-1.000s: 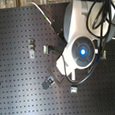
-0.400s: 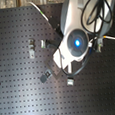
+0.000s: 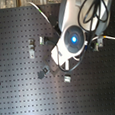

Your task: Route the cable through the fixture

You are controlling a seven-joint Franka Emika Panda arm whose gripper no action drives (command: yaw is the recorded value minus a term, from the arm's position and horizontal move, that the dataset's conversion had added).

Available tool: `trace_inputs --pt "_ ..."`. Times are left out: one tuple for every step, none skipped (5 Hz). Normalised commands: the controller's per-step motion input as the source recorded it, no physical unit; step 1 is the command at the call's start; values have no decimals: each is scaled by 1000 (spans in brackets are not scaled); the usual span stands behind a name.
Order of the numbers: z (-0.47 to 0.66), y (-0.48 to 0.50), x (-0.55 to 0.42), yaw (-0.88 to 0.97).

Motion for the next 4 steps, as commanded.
trace_inputs --pt "86 165 -167 243" --pt "130 186 -119 309" --pt "115 120 -5 151" --pt "241 -73 -7 -6"
